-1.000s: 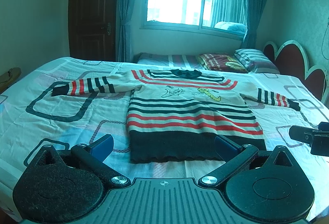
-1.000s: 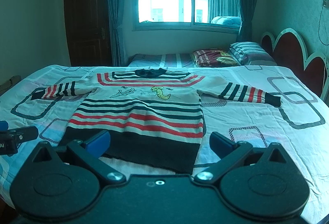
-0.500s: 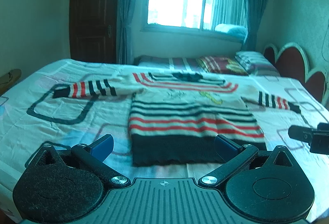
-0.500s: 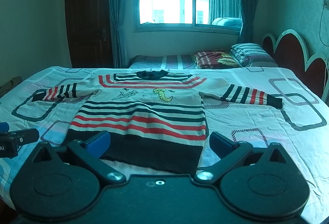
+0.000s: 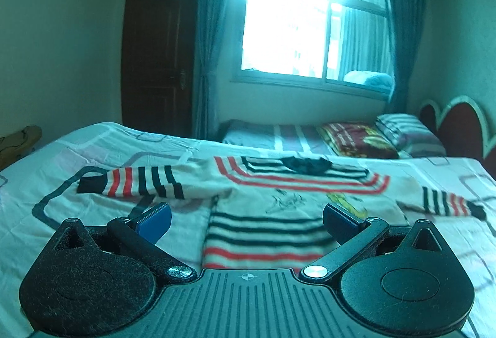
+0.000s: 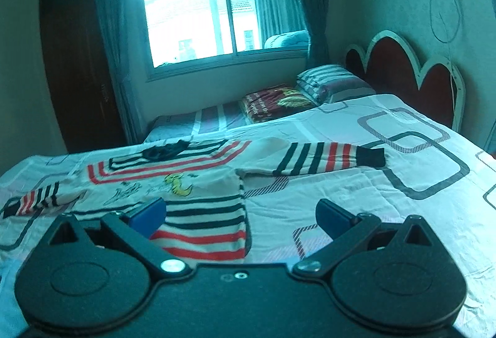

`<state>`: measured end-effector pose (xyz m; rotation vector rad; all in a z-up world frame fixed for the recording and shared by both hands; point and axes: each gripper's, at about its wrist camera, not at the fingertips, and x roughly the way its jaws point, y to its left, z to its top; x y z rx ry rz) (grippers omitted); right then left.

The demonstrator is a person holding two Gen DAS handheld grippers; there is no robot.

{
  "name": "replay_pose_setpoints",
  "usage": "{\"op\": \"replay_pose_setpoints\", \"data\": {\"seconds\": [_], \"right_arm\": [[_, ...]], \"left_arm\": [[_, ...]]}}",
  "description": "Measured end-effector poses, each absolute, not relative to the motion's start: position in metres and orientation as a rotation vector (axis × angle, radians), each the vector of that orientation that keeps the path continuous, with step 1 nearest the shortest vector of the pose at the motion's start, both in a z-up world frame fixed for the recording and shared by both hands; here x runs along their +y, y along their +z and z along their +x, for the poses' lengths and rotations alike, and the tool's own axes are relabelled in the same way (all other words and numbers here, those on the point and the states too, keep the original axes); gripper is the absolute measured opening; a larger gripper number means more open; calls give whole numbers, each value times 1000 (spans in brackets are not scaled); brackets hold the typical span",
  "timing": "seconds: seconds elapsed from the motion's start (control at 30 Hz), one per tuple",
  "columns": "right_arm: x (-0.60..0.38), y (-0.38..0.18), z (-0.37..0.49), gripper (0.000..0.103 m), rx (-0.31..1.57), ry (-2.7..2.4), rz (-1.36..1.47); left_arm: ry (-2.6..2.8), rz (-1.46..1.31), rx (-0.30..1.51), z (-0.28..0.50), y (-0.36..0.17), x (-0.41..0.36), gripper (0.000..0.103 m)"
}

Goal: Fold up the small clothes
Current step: 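Grasp the black cuff of a striped sleeve with the right gripper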

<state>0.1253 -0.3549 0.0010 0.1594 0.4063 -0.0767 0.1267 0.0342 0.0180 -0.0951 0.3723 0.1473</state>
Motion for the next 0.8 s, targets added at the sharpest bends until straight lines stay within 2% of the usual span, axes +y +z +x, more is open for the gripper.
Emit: {"op": "replay_pose_setpoints", "data": {"seconds": [0.07,0.1,0.13,0.17,0.2,0.27,0.3,0.43,0.63,0.8], "right_arm": [[-384,-3,151,100,404,-103,228],[-400,-6,165,94,410,-114,265],[-417,-10,181,82,413,-129,303],[-432,-16,197,77,416,-149,331],[-446,-22,213,72,423,-176,353],[-474,-36,244,72,436,-212,410],[-487,-45,259,68,442,-220,446],[-539,-84,313,48,470,-256,630],[-591,-137,366,49,465,-320,883],[-603,-155,391,46,461,-336,927]], "left_arm": [[120,-128,403,157,13,38,103],[99,-150,425,172,10,40,103],[86,-163,443,188,6,41,103],[85,-164,454,201,2,40,103],[88,-152,455,215,-2,39,103],[80,-101,469,242,-13,34,103],[86,-70,475,257,-17,31,103],[135,-19,507,313,-30,34,103],[154,-14,555,362,-55,36,103],[139,-13,586,376,-73,33,103]]}}
